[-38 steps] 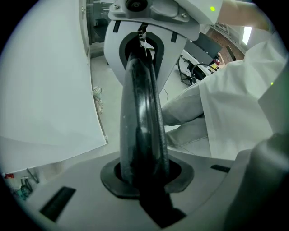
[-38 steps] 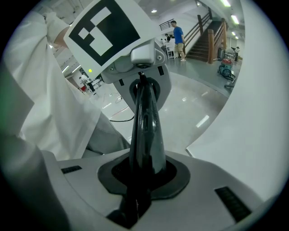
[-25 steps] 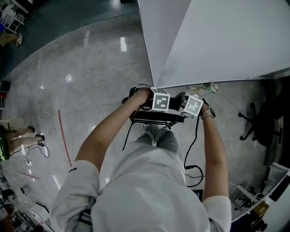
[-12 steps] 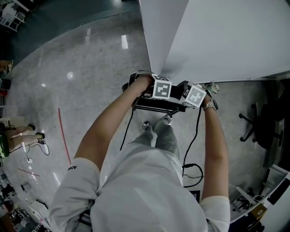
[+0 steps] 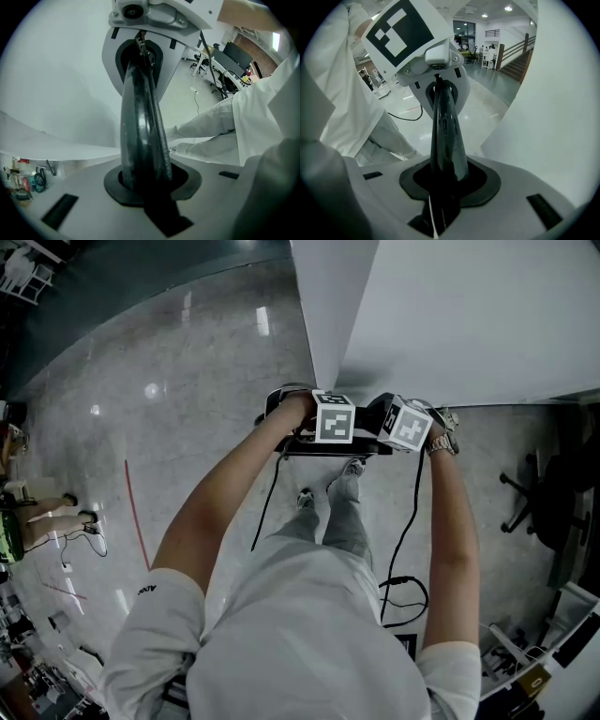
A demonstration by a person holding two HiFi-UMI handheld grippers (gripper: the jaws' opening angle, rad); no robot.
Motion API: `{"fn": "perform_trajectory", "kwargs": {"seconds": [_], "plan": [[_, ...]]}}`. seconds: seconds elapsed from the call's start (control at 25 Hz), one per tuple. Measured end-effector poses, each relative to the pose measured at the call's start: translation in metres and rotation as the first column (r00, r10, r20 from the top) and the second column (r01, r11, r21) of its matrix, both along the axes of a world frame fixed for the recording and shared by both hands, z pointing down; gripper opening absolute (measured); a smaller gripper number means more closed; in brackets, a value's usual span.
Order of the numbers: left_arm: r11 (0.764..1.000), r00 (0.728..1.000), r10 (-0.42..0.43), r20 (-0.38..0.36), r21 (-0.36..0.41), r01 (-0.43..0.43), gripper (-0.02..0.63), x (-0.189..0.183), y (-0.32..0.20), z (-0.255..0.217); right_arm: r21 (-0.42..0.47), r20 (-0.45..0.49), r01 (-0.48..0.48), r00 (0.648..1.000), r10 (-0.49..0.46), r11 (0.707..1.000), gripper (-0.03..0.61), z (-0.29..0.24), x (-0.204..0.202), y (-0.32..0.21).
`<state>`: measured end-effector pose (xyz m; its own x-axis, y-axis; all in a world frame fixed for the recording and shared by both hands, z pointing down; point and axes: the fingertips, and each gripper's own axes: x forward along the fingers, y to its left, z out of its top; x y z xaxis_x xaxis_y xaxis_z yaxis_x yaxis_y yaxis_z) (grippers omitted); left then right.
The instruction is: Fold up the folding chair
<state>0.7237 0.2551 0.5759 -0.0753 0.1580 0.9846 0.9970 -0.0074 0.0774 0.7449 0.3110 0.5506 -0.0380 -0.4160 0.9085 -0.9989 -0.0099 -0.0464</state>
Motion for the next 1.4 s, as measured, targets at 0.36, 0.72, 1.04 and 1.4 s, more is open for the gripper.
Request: {"fn": "perform_trajectory", "kwargs": {"seconds": [0.36,0.72,1.04,1.4], "plan": [[1.0,0.999,-0.006,-0.042,-0.018,0.005,0.116,0.029,-0.009,0.007,0.01,0.012,0.003,1.0,-0.003,1.0,0.107,0.008,0.024,-0.006],[0.977,0.983,-0.171,-0.073,-0.138,0.16,0.216,0.06,-0.03,-0.007,0.023,0.005,0.002,1.0,-0.002,1.0,0.107,0.009,0.044,-0.005],[0.983,0.967,-0.18,-0.182,-0.081,0.167,0.242,0.093,-0.047,-0.028,0.021,-0.008,-0.098,0.995,0.098,0.995,0.098,0.007,0.065,0.009],[0.962,0.907,-0.269,-0.323,-0.14,0.236,0.242,0.112,-0.065,-0.042,0.019,-0.015,-0.122,0.992,0.122,0.992,0.103,0.007,0.081,0.009]]}}
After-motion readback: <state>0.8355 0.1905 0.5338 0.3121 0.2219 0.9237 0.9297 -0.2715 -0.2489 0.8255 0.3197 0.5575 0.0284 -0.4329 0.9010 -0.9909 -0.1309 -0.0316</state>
